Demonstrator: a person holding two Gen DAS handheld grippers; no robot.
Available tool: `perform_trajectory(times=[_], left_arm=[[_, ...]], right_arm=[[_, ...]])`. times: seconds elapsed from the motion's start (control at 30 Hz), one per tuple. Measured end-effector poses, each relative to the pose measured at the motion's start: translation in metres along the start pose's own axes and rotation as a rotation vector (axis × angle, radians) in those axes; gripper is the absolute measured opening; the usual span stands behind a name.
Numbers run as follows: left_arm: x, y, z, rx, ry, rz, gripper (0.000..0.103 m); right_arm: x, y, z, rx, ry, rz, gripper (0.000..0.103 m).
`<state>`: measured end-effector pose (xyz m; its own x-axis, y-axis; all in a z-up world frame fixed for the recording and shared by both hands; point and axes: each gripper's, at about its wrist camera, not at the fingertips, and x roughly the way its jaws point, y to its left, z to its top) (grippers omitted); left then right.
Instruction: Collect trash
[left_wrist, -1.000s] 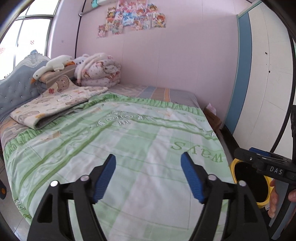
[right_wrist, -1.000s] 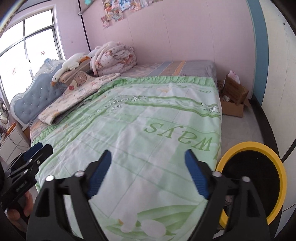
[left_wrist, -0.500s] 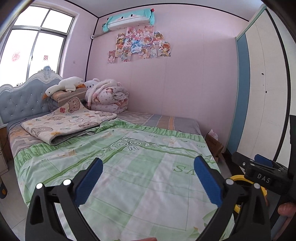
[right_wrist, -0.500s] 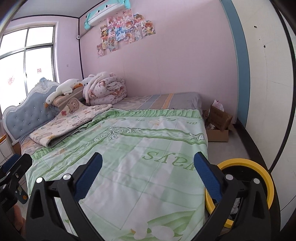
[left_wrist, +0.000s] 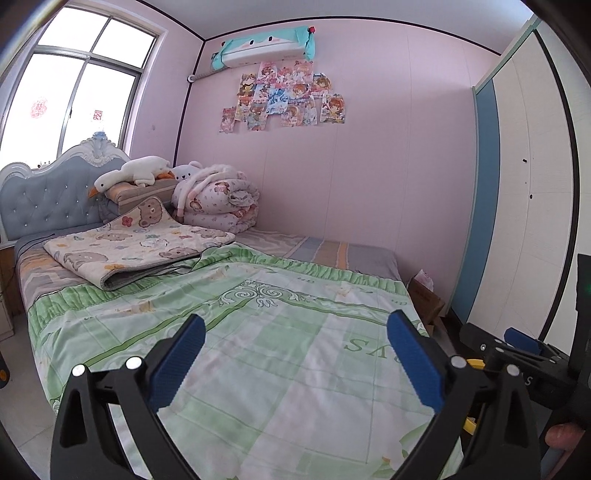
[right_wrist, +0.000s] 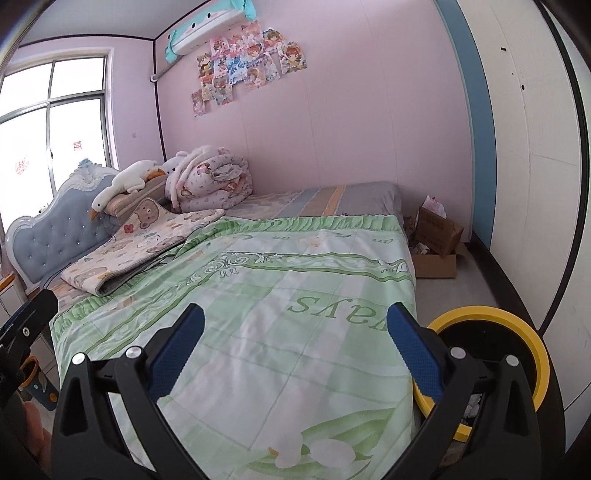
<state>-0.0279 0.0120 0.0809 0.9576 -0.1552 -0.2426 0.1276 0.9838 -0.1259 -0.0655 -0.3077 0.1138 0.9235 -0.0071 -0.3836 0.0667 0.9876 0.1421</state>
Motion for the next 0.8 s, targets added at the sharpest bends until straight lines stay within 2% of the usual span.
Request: perform_trajectory(times=[0.8], left_arm=[[0.0056, 0.0, -0.0018, -0.004, 0.017, -0.002, 0.095]], right_arm=[[0.0052, -0.0048, -0.0069, 0.024, 0.015, -0.012, 0.095]])
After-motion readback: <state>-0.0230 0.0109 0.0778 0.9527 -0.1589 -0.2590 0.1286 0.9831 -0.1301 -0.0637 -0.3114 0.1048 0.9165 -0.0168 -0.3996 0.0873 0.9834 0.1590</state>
